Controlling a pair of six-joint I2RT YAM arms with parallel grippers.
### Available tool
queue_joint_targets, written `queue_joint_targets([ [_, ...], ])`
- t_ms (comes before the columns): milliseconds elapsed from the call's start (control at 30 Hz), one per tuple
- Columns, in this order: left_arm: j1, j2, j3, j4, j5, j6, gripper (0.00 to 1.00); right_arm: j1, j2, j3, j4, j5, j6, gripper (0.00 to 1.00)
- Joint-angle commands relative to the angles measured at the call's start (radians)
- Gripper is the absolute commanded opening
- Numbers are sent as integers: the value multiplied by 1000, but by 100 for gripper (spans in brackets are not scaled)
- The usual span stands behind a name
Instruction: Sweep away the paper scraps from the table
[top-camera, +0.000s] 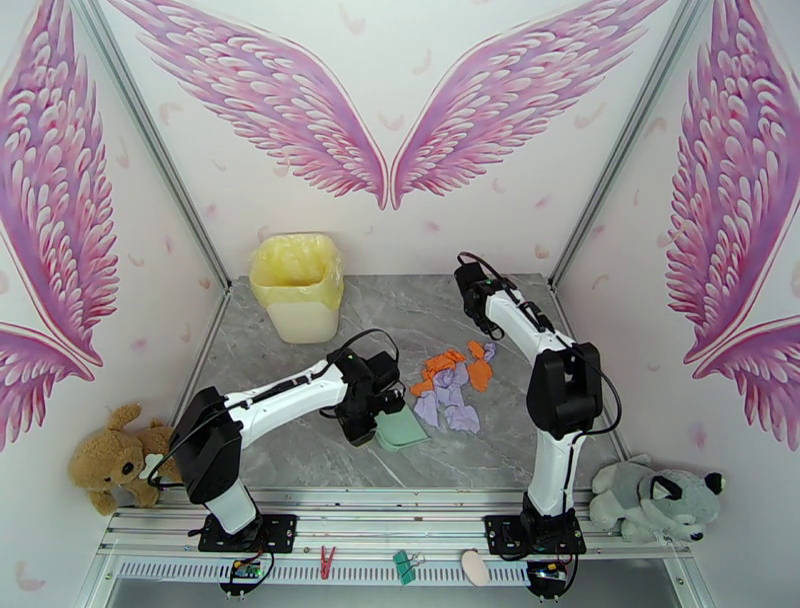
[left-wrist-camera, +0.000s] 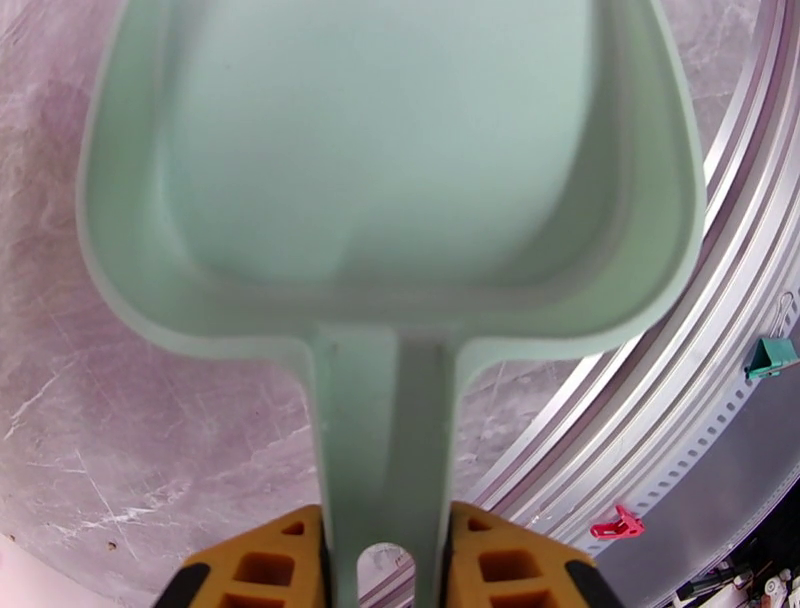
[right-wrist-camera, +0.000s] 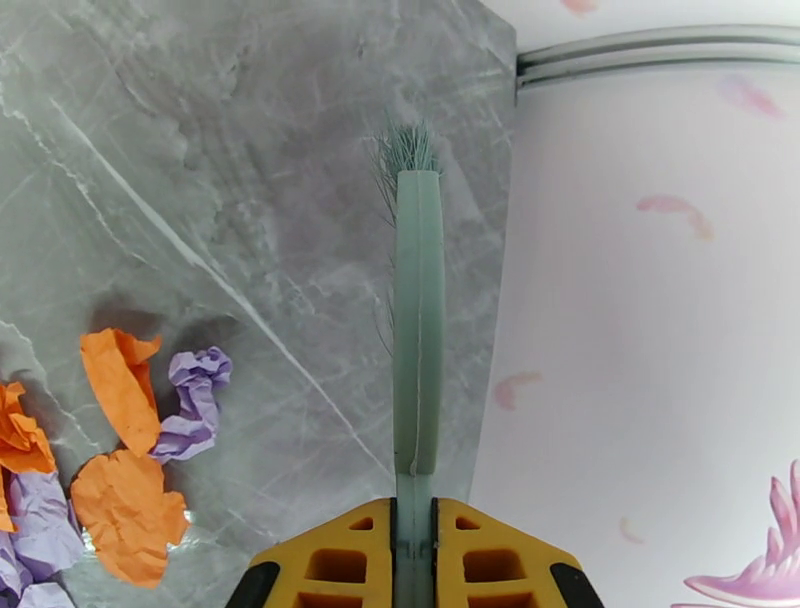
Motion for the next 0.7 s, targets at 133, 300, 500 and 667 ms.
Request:
queue_joint_targets([
  [133,-2,17,-20,-12,-68,-23,0,13,29,11,-3,14,-4,0],
  [300,-2,71,-9,7,-105,-33,0,25,42,3,-14,-17,0,0],
  [500,-2,106,18,18,-126,-25,0,45,22,-70,-17,-48,5,0],
  [667,-2,124,32,28,-128,-15,0,70,26,-104,-44,-96,28,0],
])
